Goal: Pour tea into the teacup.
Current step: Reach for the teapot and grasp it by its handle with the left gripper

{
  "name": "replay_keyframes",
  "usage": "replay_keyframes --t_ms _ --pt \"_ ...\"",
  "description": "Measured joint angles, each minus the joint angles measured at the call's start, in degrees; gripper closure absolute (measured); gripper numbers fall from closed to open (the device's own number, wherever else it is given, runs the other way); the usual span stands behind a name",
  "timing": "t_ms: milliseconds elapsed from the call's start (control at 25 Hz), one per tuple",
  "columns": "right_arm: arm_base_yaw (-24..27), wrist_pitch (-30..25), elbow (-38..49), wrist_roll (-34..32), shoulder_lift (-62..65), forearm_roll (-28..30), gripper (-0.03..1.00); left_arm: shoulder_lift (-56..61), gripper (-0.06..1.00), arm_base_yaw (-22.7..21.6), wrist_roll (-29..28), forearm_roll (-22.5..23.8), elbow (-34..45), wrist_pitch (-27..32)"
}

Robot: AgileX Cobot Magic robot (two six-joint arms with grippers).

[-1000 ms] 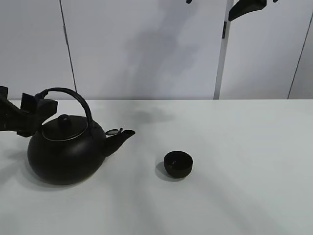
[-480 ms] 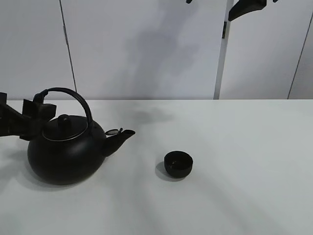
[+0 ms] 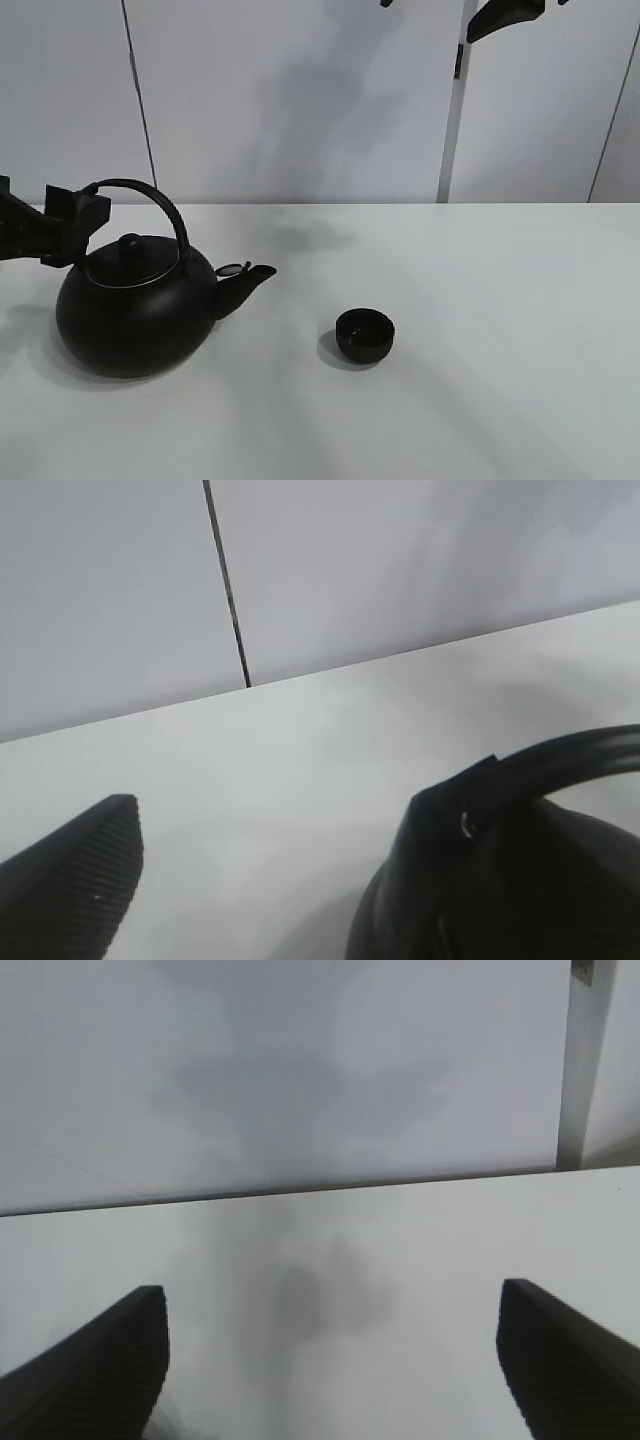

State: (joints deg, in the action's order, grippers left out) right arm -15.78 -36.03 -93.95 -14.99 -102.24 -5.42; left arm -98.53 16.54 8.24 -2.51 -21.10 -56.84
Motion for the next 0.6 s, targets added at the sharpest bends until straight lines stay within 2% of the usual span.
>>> replay_keyframes --t_ms 360,600 --pt "0.0 0.0 0.0 0.0 0.0 0.0 0.36 -0.7 0.25 0.0 0.0 0.3 -0.4 1.2" --pt "0.0 0.0 0.0 0.0 0.0 0.0 0.36 -4.5 0.25 0.0 0.0 1.0 -1.0 -1.8"
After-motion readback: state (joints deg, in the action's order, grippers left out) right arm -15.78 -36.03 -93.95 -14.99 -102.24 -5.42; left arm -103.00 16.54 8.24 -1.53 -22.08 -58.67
